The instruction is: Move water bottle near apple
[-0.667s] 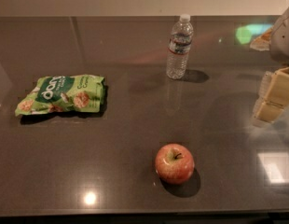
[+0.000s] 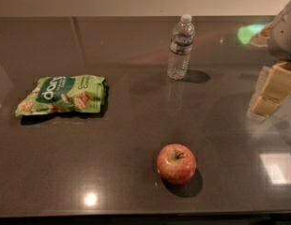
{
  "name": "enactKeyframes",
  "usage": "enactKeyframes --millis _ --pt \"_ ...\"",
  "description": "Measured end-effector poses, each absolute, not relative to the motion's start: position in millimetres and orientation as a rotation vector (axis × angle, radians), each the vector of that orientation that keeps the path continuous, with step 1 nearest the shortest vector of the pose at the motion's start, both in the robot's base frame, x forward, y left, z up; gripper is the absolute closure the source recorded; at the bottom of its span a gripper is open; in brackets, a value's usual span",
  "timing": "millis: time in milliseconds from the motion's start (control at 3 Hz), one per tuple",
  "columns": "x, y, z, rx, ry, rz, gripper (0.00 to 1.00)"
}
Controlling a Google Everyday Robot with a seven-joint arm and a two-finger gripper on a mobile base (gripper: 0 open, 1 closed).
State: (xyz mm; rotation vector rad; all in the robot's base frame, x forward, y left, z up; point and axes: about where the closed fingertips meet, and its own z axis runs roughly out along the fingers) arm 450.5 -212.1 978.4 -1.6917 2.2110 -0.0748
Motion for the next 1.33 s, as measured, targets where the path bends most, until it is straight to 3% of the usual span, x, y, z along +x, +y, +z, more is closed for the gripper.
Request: enactKeyframes --millis 1333 --pt "584.9 -198.9 969.0 -1.405 2.027 0.204 0.00"
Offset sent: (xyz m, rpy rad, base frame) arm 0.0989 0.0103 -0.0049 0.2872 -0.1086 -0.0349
